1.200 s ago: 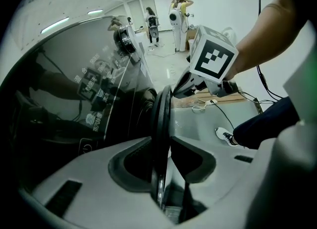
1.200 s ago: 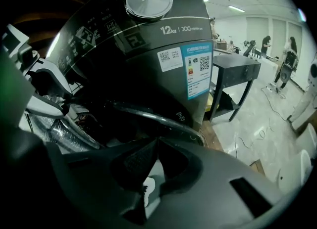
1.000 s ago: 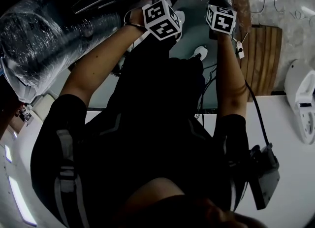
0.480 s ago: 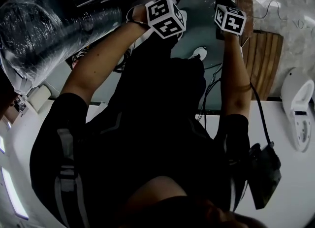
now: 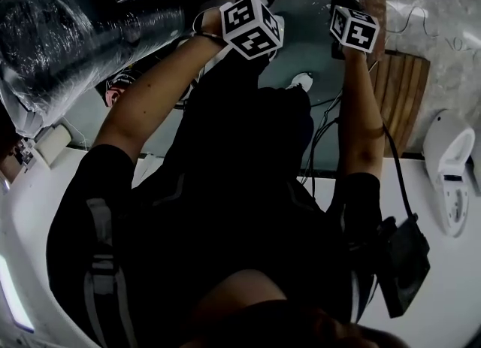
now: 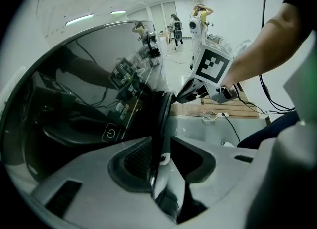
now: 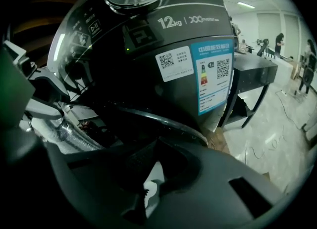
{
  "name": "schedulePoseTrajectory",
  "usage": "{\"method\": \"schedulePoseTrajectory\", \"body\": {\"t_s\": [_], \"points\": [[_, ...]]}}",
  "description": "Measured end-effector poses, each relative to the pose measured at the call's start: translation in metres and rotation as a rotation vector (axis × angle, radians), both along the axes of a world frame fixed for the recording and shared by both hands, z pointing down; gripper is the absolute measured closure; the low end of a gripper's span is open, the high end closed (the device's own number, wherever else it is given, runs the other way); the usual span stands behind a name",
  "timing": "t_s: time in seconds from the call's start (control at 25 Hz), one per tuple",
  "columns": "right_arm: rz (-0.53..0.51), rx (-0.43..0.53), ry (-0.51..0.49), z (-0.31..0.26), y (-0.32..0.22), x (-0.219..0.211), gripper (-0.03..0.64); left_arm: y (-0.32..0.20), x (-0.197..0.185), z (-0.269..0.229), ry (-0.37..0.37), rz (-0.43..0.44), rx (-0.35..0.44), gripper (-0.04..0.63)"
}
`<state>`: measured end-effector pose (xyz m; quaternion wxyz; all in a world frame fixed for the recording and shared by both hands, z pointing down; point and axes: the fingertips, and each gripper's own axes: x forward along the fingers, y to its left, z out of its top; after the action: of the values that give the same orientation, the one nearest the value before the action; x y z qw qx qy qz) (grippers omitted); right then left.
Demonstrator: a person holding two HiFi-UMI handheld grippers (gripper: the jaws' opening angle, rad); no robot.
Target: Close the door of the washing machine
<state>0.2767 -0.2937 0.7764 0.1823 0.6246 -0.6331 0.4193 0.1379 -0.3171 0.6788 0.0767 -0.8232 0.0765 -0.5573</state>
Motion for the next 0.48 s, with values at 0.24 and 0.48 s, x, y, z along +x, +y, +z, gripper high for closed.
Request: {"method": "schedulePoseTrajectory", "body": {"t_s": [0.24,0.48], "points": [[-0.05,-0.02,0.043,-0.005,0.004,0.002,0.611,0.001,-0.004,0.002,-0.008,-0.049,-0.036,0.472],[0.005,-0.012,0.06,-0.036,0.029,0.016,0.611,0.006,-0.013,-0.007,-0.007,-0.089,-0.03,0.472]]}}
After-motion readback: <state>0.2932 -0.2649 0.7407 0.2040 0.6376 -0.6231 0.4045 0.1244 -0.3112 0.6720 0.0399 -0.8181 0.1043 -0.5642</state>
